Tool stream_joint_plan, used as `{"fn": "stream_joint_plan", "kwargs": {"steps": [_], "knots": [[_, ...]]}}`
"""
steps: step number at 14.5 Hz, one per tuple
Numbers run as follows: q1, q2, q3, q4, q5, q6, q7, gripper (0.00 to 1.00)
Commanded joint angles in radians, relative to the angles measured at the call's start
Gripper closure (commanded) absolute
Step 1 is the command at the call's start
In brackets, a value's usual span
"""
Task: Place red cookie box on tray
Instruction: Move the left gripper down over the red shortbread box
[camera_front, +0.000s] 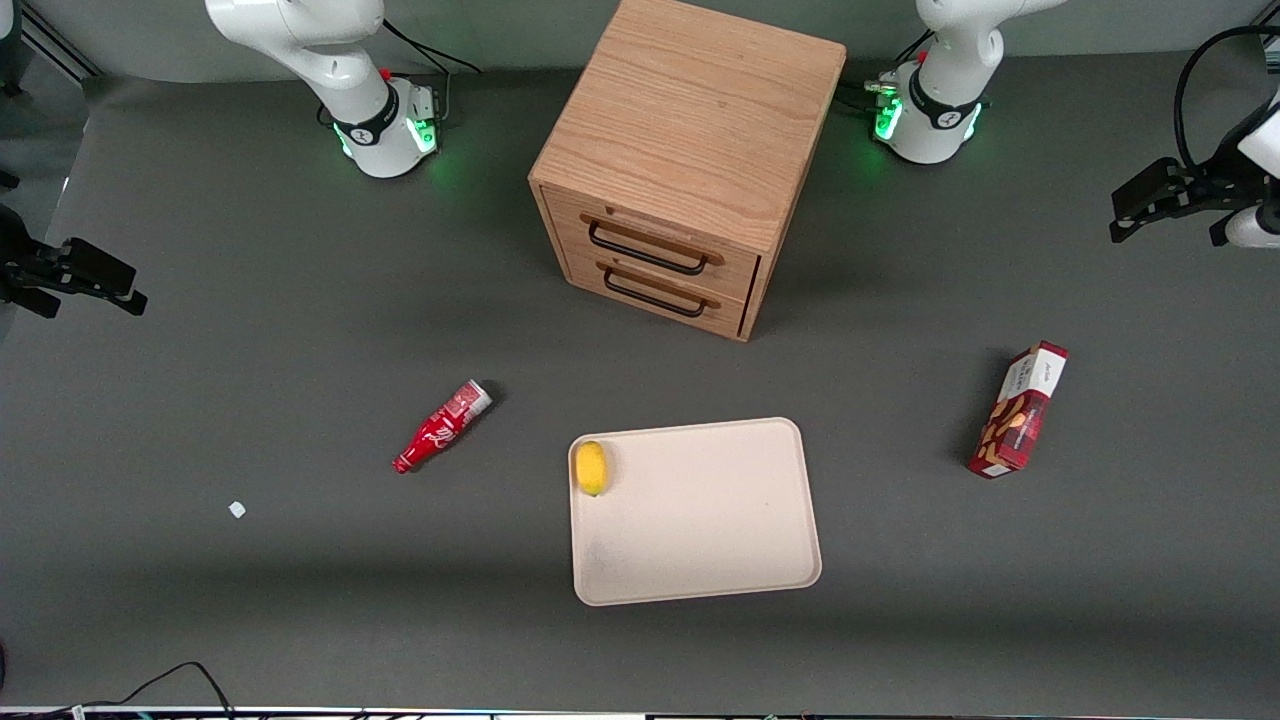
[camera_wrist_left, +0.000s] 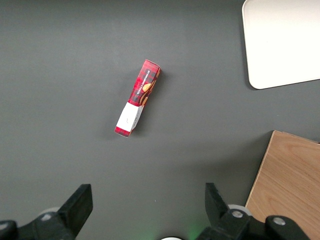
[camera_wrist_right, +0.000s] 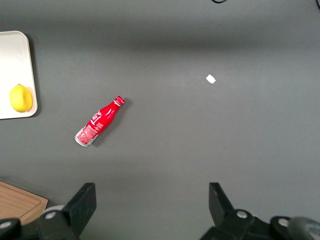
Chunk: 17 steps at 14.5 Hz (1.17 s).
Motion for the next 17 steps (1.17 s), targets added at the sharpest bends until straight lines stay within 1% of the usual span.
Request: {"fn": "stream_joint_plan", "kwargs": {"steps": [1, 4, 7, 11, 14, 17], "knots": [[0.008, 0.0, -0.002, 0.014, -0.016, -0.002, 0.005, 0.0], [0.01, 0.013, -0.002, 0.002, -0.007, 0.015, 0.02, 0.0], [0.012, 0.045, -0.002, -0.059, 0.007, 0.041, 0.031, 0.0], [0.013, 0.089, -0.002, -0.159, 0.025, 0.168, 0.112, 0.0], [0.019, 0.151, -0.002, -0.209, 0.053, 0.258, 0.114, 0.0], [0.019, 0.209, -0.002, -0.272, 0.117, 0.382, 0.145, 0.0]]}}
